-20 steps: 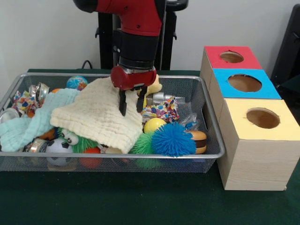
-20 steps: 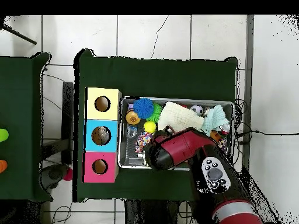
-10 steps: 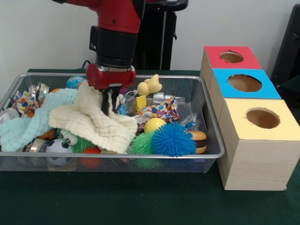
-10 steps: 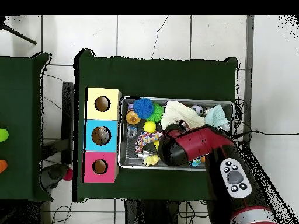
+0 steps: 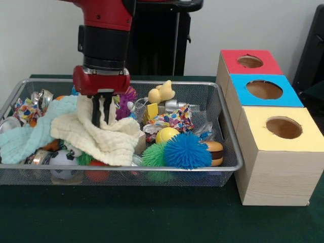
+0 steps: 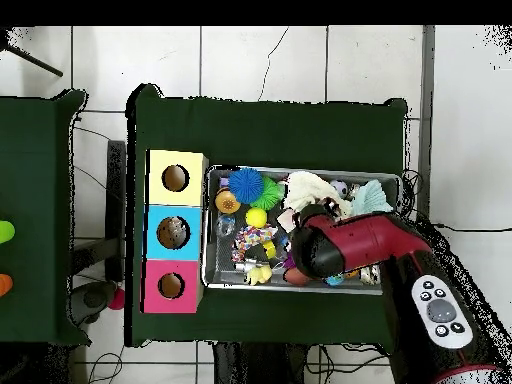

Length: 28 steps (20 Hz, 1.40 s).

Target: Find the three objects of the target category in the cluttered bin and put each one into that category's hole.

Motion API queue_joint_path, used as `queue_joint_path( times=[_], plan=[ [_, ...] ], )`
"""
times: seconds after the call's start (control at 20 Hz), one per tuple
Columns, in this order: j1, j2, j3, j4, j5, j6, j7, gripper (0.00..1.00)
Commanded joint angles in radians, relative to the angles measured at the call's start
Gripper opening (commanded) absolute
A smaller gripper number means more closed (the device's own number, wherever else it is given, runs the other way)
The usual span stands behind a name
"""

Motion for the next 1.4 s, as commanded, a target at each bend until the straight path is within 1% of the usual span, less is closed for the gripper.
queue_joint_path(
  times=[0.05,0.2,0.3,0.5,0.8,0.85,1.0,1.05,1.2,1.3,1.4],
  plan=[
    [-0.065,-0.021,0.174,-0.083,-0.022,0.207,-0.431,0.00],
    [-0.086,-0.020,0.203,-0.091,-0.027,0.229,-0.451,0.00],
    [-0.106,-0.013,0.228,-0.100,-0.026,0.246,-0.477,0.00],
    [-0.145,0.012,0.268,-0.126,-0.017,0.268,-0.498,0.00],
    [-0.167,0.037,0.302,-0.148,-0.029,0.293,-0.557,0.00],
    [-0.168,0.038,0.304,-0.149,-0.030,0.292,-0.559,0.00],
    [-0.177,0.041,0.305,-0.147,-0.012,0.280,-0.517,0.00],
    [-0.181,0.043,0.307,-0.146,-0.005,0.275,-0.504,1.00],
    [-0.168,0.049,0.303,-0.145,-0.042,0.276,-0.546,1.00],
    [-0.164,0.046,0.297,-0.139,-0.044,0.268,-0.522,1.00],
    [-0.158,0.042,0.292,-0.130,-0.053,0.267,-0.523,1.00]
  ],
)
